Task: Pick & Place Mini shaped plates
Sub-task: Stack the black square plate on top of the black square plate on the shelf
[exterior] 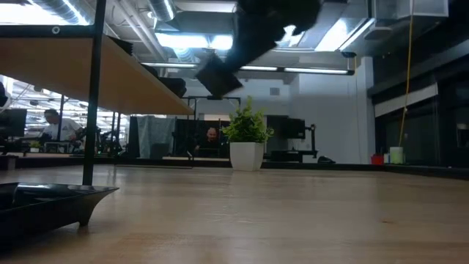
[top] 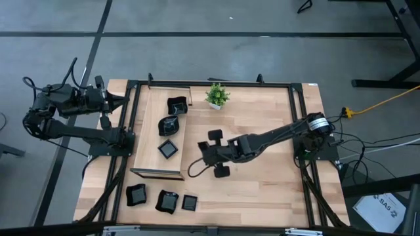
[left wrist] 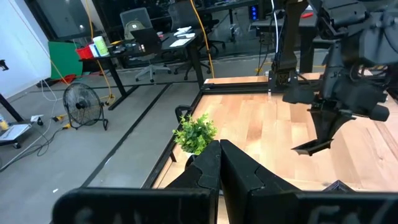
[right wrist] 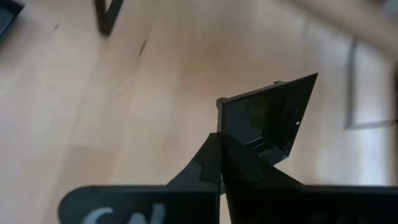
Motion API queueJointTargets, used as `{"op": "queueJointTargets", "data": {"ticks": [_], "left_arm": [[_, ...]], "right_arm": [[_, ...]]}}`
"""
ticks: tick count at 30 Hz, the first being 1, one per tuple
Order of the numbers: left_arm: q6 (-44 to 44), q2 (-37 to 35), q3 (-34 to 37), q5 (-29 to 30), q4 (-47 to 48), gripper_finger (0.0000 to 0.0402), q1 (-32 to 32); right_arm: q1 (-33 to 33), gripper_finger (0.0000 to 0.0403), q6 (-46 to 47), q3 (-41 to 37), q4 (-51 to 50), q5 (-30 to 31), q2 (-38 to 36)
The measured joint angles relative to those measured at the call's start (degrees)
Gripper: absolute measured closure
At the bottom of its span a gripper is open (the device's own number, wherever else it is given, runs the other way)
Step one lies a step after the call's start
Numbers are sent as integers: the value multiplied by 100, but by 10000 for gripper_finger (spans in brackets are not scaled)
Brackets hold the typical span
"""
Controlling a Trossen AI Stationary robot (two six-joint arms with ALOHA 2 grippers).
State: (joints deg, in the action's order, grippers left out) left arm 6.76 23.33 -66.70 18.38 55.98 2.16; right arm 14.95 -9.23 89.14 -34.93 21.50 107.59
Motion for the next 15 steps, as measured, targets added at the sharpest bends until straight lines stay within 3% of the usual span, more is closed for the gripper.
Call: {"op": "queueJointTargets", "data": {"ticks": [15], "left_arm": [[0, 0, 0, 1, 1, 398, -1]], "right_arm": [[-51, 398, -2488, 114, 2576, 288, 0]]}}
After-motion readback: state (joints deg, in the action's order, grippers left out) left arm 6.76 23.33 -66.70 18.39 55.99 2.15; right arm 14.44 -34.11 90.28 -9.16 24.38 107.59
